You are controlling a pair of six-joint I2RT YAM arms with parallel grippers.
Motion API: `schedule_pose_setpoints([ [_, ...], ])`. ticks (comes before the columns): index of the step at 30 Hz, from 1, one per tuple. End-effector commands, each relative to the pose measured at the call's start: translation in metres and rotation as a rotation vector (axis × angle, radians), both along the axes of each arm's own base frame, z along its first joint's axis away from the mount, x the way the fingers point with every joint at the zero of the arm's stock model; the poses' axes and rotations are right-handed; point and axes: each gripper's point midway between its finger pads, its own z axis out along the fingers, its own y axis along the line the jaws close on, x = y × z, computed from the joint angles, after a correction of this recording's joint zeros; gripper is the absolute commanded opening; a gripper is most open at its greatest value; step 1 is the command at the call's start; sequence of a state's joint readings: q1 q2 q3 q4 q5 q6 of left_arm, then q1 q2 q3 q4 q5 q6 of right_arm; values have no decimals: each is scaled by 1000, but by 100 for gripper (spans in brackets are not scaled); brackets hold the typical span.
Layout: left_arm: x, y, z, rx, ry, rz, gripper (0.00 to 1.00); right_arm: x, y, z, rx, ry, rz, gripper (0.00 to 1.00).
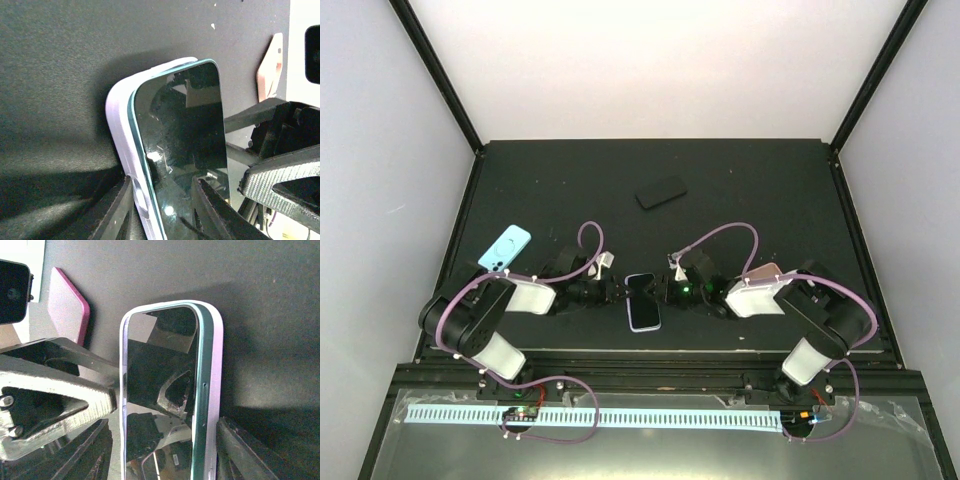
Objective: Put the phone into the phone case
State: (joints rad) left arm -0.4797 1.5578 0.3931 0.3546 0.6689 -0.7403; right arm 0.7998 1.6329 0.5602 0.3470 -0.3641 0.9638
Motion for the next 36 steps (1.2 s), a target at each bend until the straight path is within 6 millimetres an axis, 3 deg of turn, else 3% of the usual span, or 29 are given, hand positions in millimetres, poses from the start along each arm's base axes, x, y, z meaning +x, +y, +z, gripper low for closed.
schedule_pose_setpoints([
  [1,-19,9,-23,73,44,-11,33,-19,30,35,235,46,86,57],
  [15,-30,21,-35,128,66,5,32,-17,27,54,407,39,33,51],
  [25,-32,30,-31,162,85,31,34,-9,18,69,491,9,-33,49],
  [36,-38,25,-25,101,123,40,37,-11,23,61,504,50,-17,49],
])
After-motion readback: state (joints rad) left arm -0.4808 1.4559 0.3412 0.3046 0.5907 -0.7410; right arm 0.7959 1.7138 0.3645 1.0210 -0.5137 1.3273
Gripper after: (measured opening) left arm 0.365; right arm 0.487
